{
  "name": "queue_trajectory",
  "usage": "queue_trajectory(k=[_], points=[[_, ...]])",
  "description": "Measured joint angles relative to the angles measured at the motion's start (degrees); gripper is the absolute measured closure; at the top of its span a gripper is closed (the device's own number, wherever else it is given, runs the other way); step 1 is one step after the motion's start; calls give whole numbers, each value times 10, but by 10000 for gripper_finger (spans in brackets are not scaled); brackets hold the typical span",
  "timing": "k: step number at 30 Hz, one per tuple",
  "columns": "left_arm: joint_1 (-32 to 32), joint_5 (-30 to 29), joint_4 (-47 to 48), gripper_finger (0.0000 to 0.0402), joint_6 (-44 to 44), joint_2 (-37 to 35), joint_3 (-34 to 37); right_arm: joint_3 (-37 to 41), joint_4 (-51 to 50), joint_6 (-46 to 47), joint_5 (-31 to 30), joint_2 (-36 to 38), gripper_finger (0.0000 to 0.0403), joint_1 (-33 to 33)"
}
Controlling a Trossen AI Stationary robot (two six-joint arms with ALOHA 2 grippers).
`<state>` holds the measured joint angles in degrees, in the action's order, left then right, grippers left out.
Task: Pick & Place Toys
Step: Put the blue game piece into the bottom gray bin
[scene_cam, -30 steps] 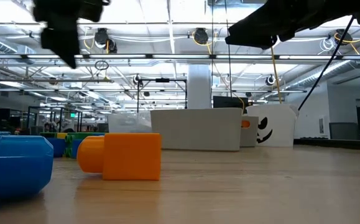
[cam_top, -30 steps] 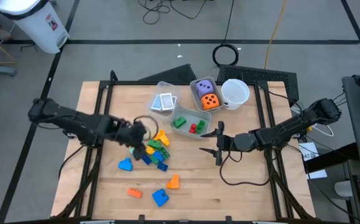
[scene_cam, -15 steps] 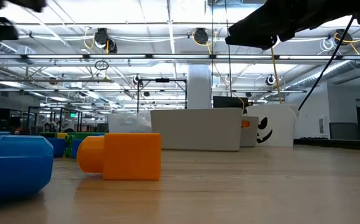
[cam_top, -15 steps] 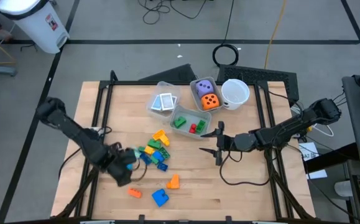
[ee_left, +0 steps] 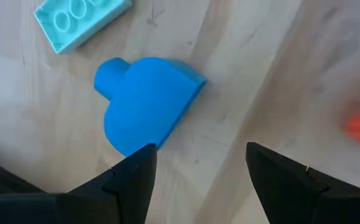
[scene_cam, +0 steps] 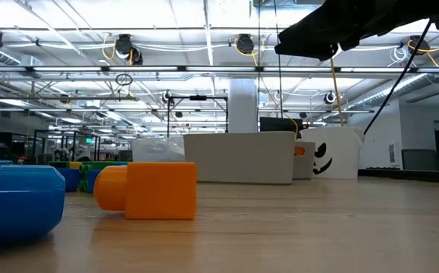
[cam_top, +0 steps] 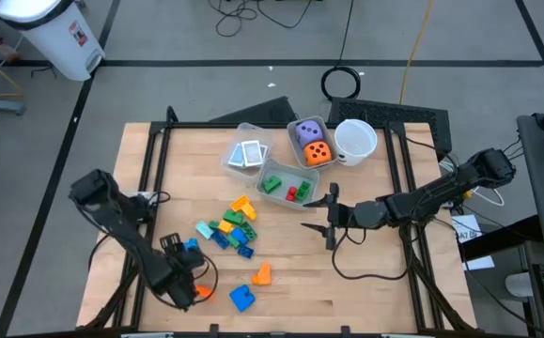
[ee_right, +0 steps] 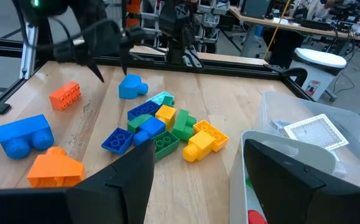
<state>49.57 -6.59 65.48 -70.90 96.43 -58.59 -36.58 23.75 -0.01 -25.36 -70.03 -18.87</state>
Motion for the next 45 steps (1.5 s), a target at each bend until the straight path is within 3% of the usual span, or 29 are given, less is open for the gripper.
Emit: queue_trajectory(k=[8, 16, 21, 27, 33, 45], points=[[5, -40, 40, 147, -29, 76, 0, 0, 0, 0, 0, 0, 177, 0], [29, -98, 56, 147, -85, 58, 0, 0, 0, 0, 0, 0, 177, 0], [45, -89, 89, 147, -120, 55, 2, 0, 0, 0, 0, 0, 177, 0], [57, -54, 40, 147, 35, 55, 13, 0, 0, 5, 0, 0, 177, 0], [56, -117, 85, 147, -48, 55, 13, 0, 0, 8, 0, 0, 177, 0], [60, -200, 85, 147, -62, 55, 21, 0, 0, 8, 0, 0, 177, 0]])
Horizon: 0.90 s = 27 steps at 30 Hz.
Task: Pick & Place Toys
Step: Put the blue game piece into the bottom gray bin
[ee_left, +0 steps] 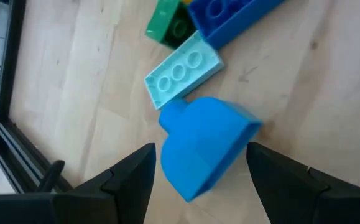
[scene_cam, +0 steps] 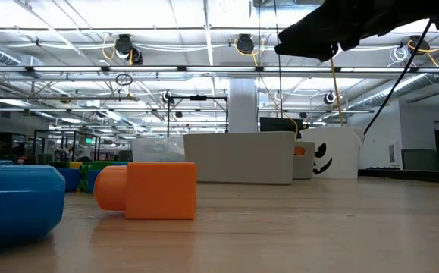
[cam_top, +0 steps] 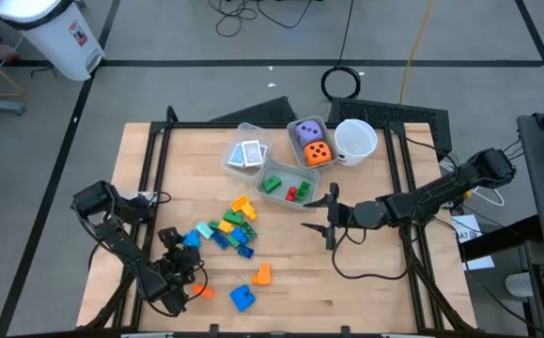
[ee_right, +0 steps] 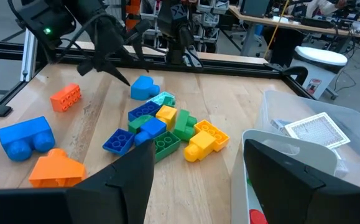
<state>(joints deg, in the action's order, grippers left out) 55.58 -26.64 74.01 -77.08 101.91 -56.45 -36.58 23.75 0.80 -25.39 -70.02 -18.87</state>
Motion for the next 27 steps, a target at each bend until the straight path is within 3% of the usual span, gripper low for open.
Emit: queue_trajectory(k=[15, 19, 25, 27], points=[[-6, -9, -53, 157, -48, 0, 78, 0, 0, 0, 0, 0, 177, 0], [-6, -12, -54, 213, -50, 0, 79, 0, 0, 0, 0, 0, 177, 0], [-6, 1, -28, 355, -89, 0, 71, 0, 0, 0, 0, 0, 177, 0], [-6, 15, -13, 385, -99, -4, 60, 0, 0, 0, 0, 0, 177, 0]])
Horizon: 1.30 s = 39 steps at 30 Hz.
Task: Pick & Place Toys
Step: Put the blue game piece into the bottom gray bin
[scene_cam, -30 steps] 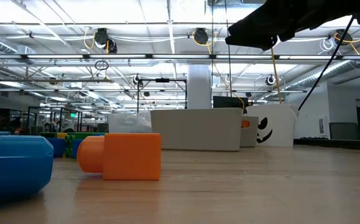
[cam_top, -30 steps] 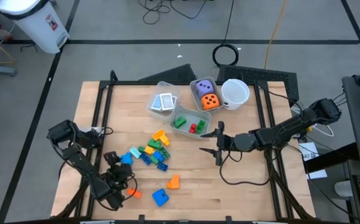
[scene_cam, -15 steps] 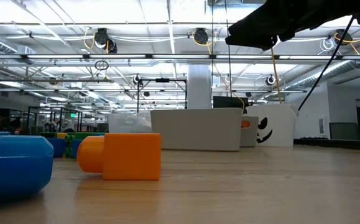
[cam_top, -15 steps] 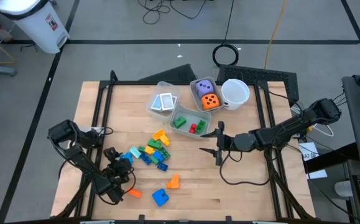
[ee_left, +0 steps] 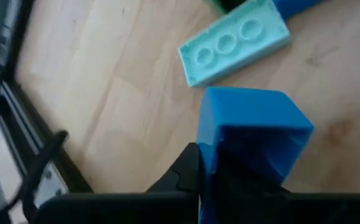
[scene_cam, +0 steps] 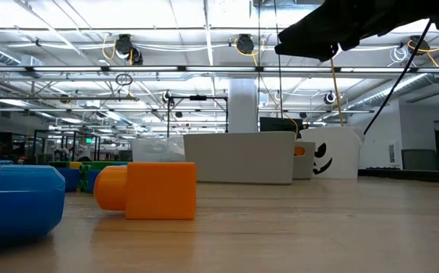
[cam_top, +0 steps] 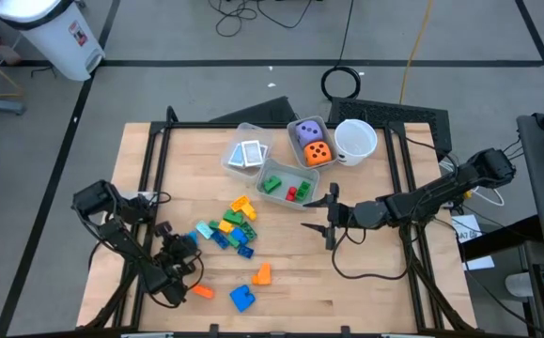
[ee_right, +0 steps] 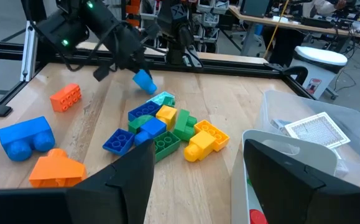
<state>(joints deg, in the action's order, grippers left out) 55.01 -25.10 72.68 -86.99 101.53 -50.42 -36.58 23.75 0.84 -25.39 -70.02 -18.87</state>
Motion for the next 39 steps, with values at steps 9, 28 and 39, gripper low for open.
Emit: queue_trajectory(k=[9, 28, 39], points=[[-4, -198, -6, 390, -45, -84, -70, 0, 9, 0, 1, -7, 177, 0], [-245, -199, -639, 392, 570, -113, -75, -10, 351, 0, 152, -237, 79, 13], [-327, -60, -793, 391, 690, -75, -74, -57, 360, 0, 151, -293, 63, 17]])
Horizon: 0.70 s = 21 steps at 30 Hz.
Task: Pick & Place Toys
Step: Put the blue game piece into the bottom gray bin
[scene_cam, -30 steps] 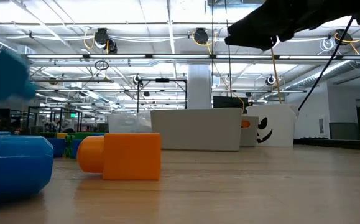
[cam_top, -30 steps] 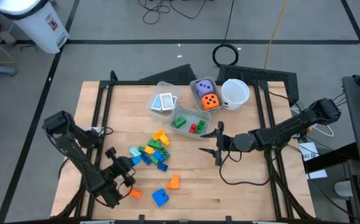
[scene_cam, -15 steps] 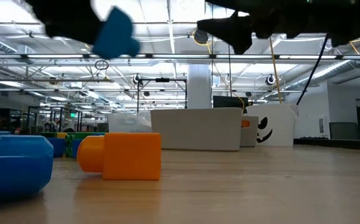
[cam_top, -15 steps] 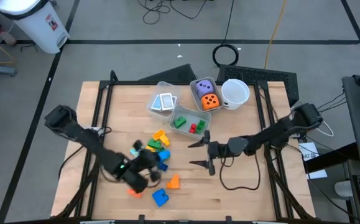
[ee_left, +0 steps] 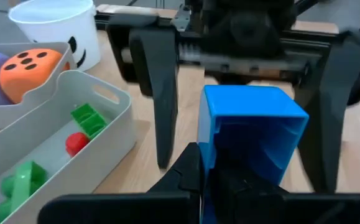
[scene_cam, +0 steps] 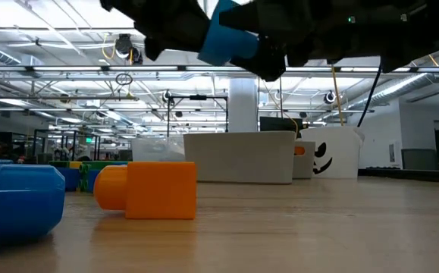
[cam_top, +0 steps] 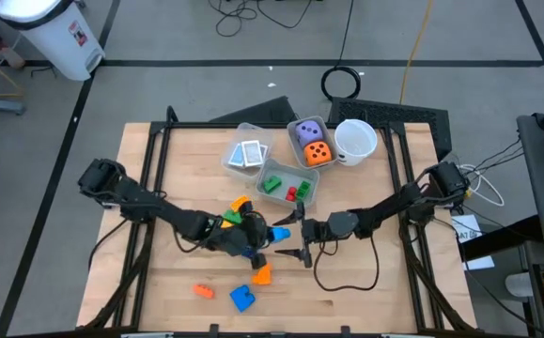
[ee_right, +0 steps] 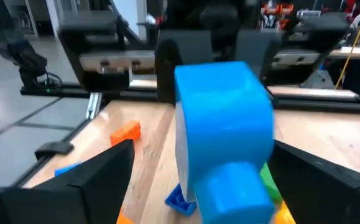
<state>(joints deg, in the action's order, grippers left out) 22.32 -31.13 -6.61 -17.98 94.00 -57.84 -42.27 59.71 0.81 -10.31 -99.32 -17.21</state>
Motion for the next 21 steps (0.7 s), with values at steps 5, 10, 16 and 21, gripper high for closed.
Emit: queue_trajectory(k=[5, 10, 16, 21], points=[[-11, 16, -2, 381, 3, 0, 0, -4, 2, 0, -2, 4, 107, 0], [-10, 16, -18, 384, 21, -3, 0, -4, 2, 11, -4, 11, 201, 0], [-11, 23, -23, 383, 20, -3, 1, -3, -2, 24, -9, 12, 298, 0], [-2, 25, -5, 307, 28, -20, 1, -3, -34, 16, 2, 35, 299, 1]])
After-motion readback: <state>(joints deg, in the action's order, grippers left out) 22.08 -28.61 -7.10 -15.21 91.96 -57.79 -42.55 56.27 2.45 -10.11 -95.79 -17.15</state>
